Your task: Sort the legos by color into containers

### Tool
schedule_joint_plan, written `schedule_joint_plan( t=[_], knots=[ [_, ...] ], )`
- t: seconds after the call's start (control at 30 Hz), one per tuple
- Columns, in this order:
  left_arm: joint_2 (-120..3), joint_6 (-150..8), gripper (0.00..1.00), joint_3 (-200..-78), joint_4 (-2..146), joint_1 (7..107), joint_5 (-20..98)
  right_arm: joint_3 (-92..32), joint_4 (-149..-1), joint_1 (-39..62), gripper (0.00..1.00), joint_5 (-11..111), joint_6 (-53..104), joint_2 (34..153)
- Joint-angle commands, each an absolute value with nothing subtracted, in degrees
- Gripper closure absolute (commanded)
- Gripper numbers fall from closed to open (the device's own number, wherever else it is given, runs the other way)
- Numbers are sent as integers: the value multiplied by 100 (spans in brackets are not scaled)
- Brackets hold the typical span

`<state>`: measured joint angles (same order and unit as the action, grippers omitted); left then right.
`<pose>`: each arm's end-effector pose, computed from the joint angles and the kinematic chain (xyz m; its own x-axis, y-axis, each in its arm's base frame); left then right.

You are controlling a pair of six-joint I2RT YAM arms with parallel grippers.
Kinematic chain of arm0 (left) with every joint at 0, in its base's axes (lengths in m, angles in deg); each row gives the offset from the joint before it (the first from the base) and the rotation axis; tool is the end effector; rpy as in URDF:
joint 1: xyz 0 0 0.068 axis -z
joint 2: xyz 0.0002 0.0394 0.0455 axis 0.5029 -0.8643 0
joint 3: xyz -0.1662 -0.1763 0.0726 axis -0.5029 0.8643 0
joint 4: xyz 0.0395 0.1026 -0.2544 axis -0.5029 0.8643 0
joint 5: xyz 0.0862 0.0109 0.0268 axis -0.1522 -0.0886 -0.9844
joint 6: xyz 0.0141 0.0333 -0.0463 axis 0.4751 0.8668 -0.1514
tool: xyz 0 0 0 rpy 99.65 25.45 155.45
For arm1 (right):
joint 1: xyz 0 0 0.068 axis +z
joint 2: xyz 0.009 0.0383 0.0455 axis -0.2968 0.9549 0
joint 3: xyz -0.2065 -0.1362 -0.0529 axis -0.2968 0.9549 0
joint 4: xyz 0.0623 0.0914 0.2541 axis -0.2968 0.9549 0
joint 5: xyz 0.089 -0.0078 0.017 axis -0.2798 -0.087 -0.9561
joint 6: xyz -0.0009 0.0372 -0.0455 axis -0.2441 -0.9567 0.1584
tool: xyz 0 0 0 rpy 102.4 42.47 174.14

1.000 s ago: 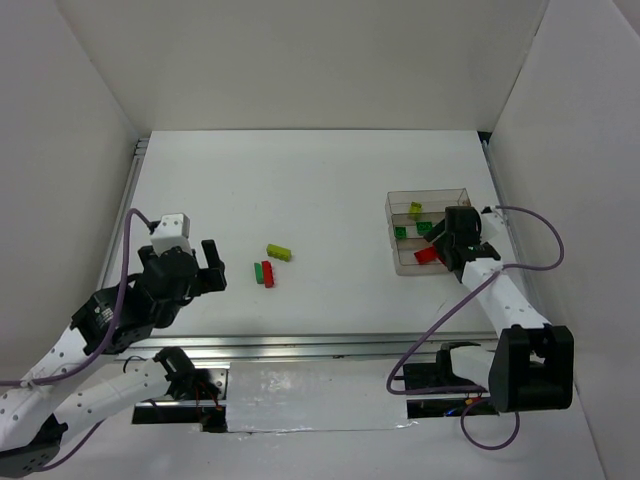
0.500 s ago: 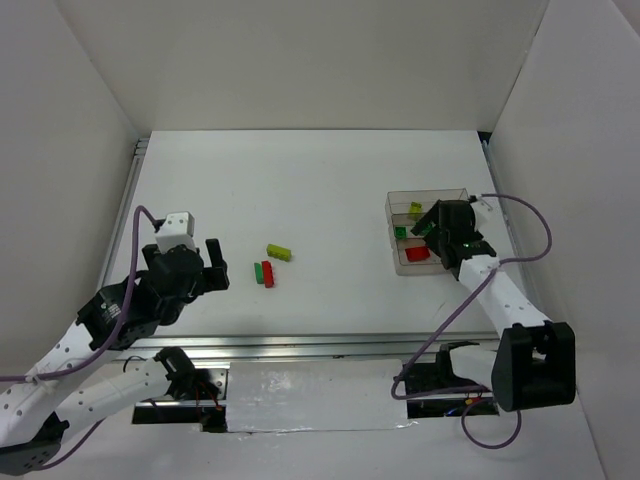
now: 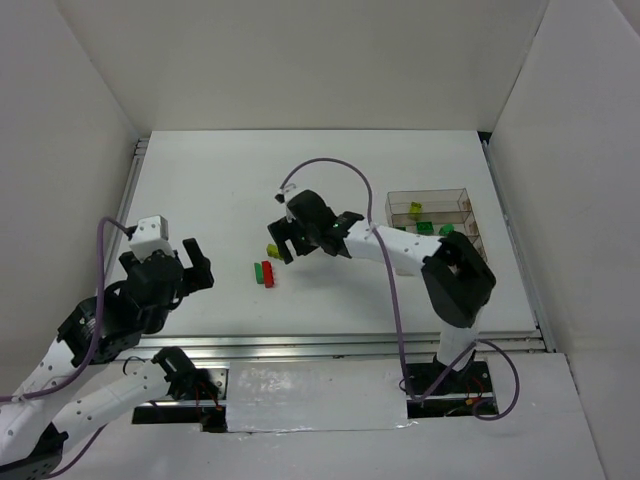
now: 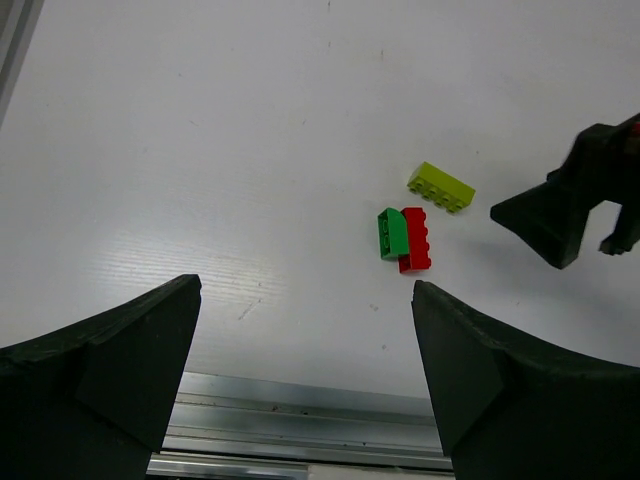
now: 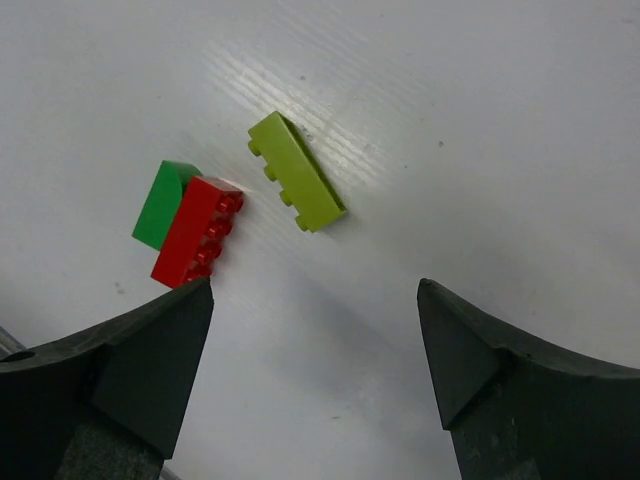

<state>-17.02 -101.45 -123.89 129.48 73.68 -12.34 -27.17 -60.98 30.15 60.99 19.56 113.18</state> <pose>0.1115 -0.0657 0.3499 -0.3482 -0.3495 -0.8698 -0.2008 0.9342 -0.2950 0.2801 0.3007 0.2059 -0.5981 -0.3231 -0.7334 -0.5839 0.8026 0.1226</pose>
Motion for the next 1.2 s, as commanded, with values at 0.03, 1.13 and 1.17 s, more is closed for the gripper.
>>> schedule_joint_plan(
  t=[0.03, 1.13, 1.17],
  knots=[
    [-1780, -10173, 0, -12372, 12829, 7335, -1309, -3542, -5526, 2949, 13, 5753, 3386, 11995],
    [-1807, -9989, 1, -12354, 12706, 7317, -1107, -2578, -6036, 1431, 100, 6868, 1141, 10679],
    [-1781, -9980, 0, -12345, 12689, 7309, -1107, -2498, -5817, 950, 100, 6878, 878, 10399]
  ],
)
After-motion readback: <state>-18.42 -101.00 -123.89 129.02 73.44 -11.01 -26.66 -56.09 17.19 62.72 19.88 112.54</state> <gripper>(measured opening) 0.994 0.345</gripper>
